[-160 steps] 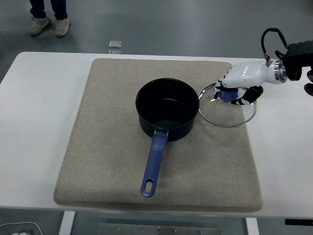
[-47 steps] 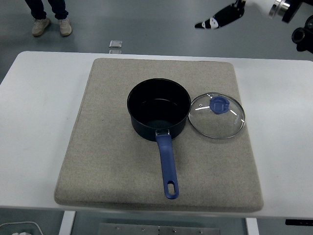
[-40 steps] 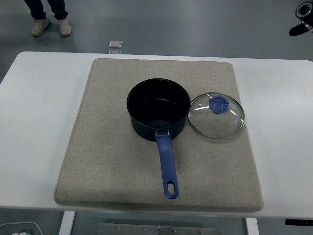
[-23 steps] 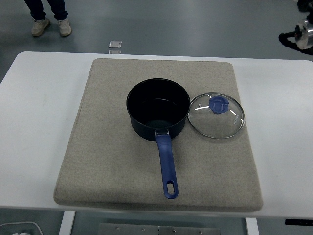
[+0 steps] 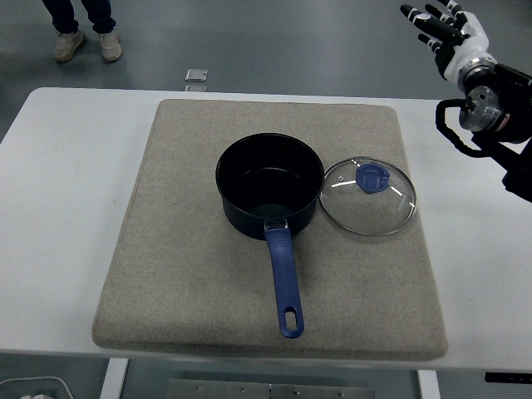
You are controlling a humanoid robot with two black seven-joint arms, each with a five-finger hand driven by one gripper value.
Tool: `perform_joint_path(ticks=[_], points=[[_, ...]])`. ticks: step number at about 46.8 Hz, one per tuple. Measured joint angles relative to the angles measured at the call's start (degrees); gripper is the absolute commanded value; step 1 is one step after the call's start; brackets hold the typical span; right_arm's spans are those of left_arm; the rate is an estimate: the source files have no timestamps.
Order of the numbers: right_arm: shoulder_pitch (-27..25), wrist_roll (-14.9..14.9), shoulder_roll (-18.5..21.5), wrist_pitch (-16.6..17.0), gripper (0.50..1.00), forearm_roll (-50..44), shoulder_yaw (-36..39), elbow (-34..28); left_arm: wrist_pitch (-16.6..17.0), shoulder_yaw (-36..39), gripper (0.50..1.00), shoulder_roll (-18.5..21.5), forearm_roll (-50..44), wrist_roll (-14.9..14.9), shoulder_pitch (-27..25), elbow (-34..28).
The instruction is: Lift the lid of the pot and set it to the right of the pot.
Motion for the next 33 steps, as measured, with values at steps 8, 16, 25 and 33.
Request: perform_joint_path(ticks=[8,16,25,33], points=[[-1.12,0.00,0.04,-0.19,0.899,-3.24,-0.64,0.01,0.00,0.00,1.000,0.00,0.00,0.00,0.02,0.00],[-1.30,0.00,0.05,-0.22,0.899,-5.11,-0.64,0.01,0.00,0.00,1.000,0.00,0.00,0.00,0.01,0.00],[-2.06,0.00,0.05,-0.17,0.897,-5.19,-0.18,0.05,0.00,0.00,1.000,0.00,0.00,0.00,0.00,0.00],[-2.87,0.00,0.15,-0.23,0.897,-5.00,0.14,0.06,0.00,0.00,1.000,0.00,0.00,0.00,0.00,0.00]])
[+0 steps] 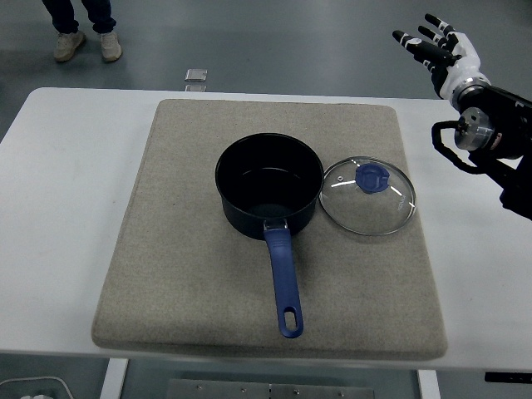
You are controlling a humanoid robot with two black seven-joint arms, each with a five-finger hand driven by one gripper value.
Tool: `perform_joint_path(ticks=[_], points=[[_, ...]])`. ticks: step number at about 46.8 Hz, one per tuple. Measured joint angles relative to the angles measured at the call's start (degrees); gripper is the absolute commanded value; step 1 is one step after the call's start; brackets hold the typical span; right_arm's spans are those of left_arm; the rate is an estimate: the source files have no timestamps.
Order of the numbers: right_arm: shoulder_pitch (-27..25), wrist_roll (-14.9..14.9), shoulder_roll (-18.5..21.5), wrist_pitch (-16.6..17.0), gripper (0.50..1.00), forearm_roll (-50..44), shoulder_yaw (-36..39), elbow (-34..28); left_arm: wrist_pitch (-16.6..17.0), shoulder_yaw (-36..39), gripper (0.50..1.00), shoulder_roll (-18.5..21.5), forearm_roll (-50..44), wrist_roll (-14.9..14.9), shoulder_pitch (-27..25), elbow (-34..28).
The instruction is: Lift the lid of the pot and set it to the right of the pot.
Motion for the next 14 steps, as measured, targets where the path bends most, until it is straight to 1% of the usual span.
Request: perform_joint_path(ticks=[14], points=[[-1.51,0.00,0.25,0.39,0.897,0.23,0.10,0.03,0.00,0.00,1.000,0.00,0.00,0.00,0.00,0.00]])
